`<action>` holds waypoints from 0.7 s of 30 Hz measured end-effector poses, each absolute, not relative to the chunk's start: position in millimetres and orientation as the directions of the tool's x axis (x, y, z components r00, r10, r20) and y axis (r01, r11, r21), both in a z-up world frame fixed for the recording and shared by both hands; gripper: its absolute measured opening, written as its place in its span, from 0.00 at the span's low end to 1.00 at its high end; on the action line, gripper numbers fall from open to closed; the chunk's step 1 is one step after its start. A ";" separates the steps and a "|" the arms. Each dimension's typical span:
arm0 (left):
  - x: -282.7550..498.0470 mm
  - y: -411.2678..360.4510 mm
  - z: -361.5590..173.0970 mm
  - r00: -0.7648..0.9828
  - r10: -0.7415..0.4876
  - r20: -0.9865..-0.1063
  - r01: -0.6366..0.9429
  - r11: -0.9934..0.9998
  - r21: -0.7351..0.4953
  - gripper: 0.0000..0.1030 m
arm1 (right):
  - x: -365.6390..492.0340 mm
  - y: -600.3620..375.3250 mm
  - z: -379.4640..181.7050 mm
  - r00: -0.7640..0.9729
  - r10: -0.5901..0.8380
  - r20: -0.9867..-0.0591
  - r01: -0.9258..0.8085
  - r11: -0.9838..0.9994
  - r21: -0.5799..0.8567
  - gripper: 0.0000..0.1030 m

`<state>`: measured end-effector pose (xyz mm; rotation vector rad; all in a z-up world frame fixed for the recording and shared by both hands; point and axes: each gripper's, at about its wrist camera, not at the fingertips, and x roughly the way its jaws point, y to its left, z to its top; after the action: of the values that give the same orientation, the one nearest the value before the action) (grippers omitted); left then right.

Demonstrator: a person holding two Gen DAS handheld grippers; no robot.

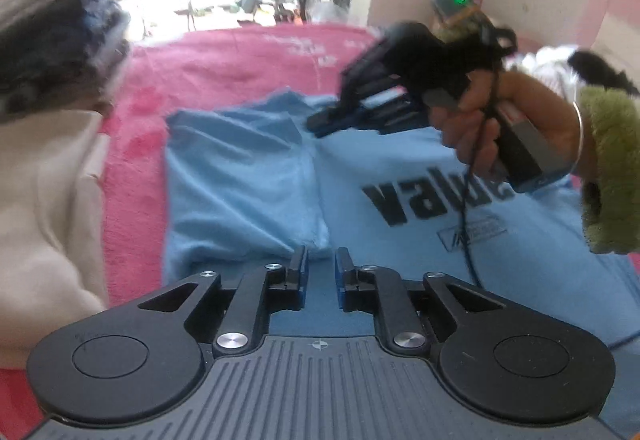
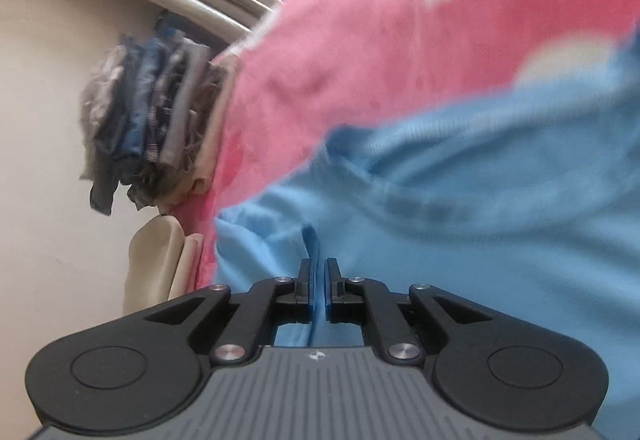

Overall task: Fold clothes
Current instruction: 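Fold the shirt side inward with the right gripper and smooth it with the left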

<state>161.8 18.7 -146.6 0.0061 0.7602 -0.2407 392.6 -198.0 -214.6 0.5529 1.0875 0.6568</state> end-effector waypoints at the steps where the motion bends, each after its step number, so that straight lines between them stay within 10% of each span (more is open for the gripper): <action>1: 163.1 21.5 -145.9 0.708 -0.187 -0.681 0.195 0.979 -0.066 0.17 | 393.2 -197.5 -206.3 0.330 0.714 -0.618 -0.246 0.697 0.673 0.07; 5: 183.4 34.2 -156.4 0.718 -0.091 -0.690 0.106 0.994 -0.020 0.17 | 398.4 -164.1 -179.3 0.330 0.714 -0.618 -0.409 0.698 0.588 0.09; 9: 197.9 45.5 -176.6 0.678 -0.055 -0.733 0.047 0.998 -0.031 0.17 | 402.4 -102.4 -166.7 0.283 0.720 -0.634 -0.558 0.661 0.502 0.31; 17: 193.0 47.9 -181.1 0.682 -0.054 -0.730 0.032 0.998 -0.045 0.17 | 407.9 -9.8 -171.9 0.265 0.620 -0.738 -0.720 0.637 0.276 0.31; 21: 190.3 50.6 -182.0 0.682 -0.065 -0.729 0.024 0.998 -0.066 0.17 | 415.8 -4.7 -185.7 0.275 0.588 -0.761 -0.709 0.659 0.253 0.01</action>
<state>190.3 50.6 -182.0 -0.0522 0.8192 -0.0499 415.8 -4.7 -185.7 -0.1467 0.9526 0.8753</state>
